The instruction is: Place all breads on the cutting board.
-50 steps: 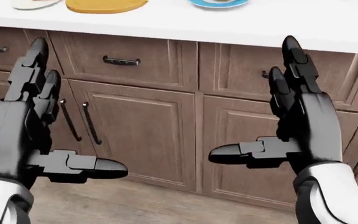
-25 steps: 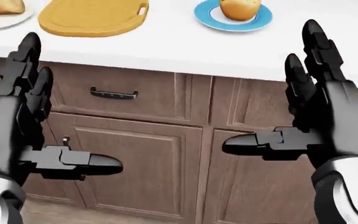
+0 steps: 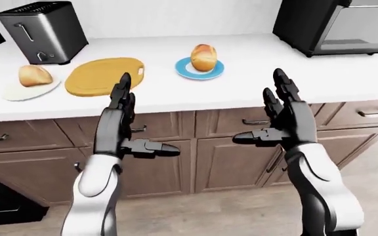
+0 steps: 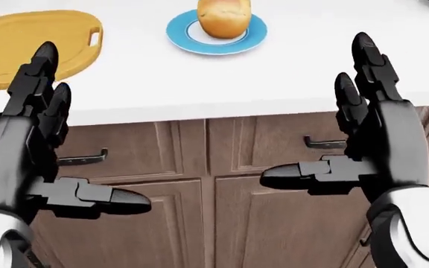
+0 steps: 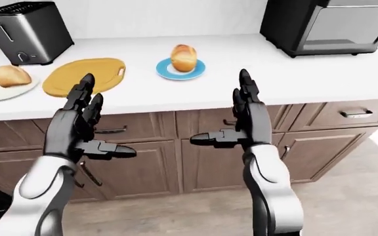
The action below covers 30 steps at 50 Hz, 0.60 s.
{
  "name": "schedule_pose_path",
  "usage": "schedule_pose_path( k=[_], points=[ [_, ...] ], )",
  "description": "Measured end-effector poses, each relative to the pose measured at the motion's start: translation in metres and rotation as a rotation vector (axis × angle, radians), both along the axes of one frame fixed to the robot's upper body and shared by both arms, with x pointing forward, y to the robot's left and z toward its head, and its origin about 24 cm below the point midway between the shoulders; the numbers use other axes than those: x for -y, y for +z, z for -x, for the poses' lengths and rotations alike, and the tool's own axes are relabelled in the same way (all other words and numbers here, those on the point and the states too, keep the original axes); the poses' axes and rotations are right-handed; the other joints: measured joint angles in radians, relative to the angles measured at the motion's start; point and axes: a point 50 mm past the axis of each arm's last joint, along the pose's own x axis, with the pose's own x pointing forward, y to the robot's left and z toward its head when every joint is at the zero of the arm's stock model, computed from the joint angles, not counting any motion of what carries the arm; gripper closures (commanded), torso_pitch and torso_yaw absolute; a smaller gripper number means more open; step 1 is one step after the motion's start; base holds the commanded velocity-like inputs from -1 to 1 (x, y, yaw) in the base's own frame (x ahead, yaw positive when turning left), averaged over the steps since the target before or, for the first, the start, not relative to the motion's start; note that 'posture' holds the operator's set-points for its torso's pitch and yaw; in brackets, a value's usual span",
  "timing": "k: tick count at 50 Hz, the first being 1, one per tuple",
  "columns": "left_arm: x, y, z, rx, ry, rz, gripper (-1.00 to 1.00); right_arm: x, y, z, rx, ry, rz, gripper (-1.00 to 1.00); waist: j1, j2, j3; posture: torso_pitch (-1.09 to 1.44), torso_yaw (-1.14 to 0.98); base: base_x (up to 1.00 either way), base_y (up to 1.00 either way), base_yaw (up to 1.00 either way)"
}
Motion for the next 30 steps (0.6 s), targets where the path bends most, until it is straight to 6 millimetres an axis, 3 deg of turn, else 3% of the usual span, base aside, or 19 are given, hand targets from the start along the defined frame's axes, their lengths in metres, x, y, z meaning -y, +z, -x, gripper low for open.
schedule_pose_path(
  k=[2, 5, 9, 11, 16, 19, 20, 22, 24, 27, 30],
  points=[
    [-0.002, 0.003, 0.001, 0.021, 0.008, -0.001, -1.0, 0.0, 0.004, 0.001, 0.015, 0.001, 0.003, -1.0, -0.004, 0.022, 0.001, 0.0, 0.0, 0.43, -0.15, 0.0],
    [-0.003, 0.011, 0.005, 0.065, 0.022, -0.001, -1.0, -0.003, 0.018, 0.006, 0.092, 0.018, 0.007, -1.0, -0.009, 0.079, 0.008, 0.0, 0.0, 0.44, -0.15, 0.0],
    [-0.008, 0.004, 0.003, 0.031, 0.051, -0.003, -1.0, -0.009, 0.013, 0.004, 0.071, 0.06, -0.003, -1.0, 0.012, 0.084, -0.001, 0.0, 0.0, 0.46, -0.16, 0.0],
    [-0.008, 0.004, 0.002, 0.029, 0.049, -0.004, -1.0, -0.007, 0.012, 0.004, 0.059, 0.052, -0.004, -1.0, 0.017, 0.072, -0.007, 0.0, 0.0, 0.5, -0.17, 0.0],
    [-0.008, 0.006, 0.005, 0.047, 0.047, -0.003, -1.0, -0.007, 0.016, 0.005, 0.086, 0.043, -0.001, -1.0, 0.039, 0.015, -0.007, 0.0, 0.0, 0.51, -0.19, 0.0],
    [-0.008, 0.009, 0.005, 0.056, 0.045, -0.005, -1.0, -0.009, 0.019, 0.005, 0.099, 0.052, 0.003, -1.0, 0.042, -0.043, -0.02, 0.0, 0.0, 0.53, -0.19, 0.0],
    [-0.005, 0.008, 0.005, 0.051, 0.034, 0.002, -1.0, -0.007, 0.017, 0.005, 0.091, 0.045, 0.005, -1.0, 0.029, -0.034, -0.01, 0.0, 0.0, 0.52, -0.19, 0.0],
    [-0.001, 0.004, 0.004, 0.026, 0.006, 0.003, -1.0, -0.002, 0.011, 0.004, 0.057, 0.018, 0.002, -1.0, 0.015, -0.046, 0.01, 0.0, 0.0, 0.51, -0.07, 0.0],
    [-0.002, 0.004, 0.003, 0.016, 0.0, 0.002, -1.0, -0.001, 0.012, 0.003, 0.051, 0.004, 0.003, -1.0, 0.01, -0.054, 0.006, 0.0, 0.0, 0.37, 0.0, 0.0],
    [-0.004, 0.012, 0.005, 0.053, 0.014, -0.001, -1.0, -0.003, 0.021, 0.005, 0.091, 0.008, 0.007, -1.0, 0.007, -0.031, -0.006, 0.0, 0.0, 0.14, 0.0, 0.0],
    [-0.004, 0.021, 0.007, 0.1, 0.011, -0.003, -1.0, -0.005, 0.026, 0.006, 0.115, 0.015, 0.009, -1.0, 0.0, -0.007, 0.001, 0.0, 0.0, 0.0, 0.1, 0.0]
  ],
)
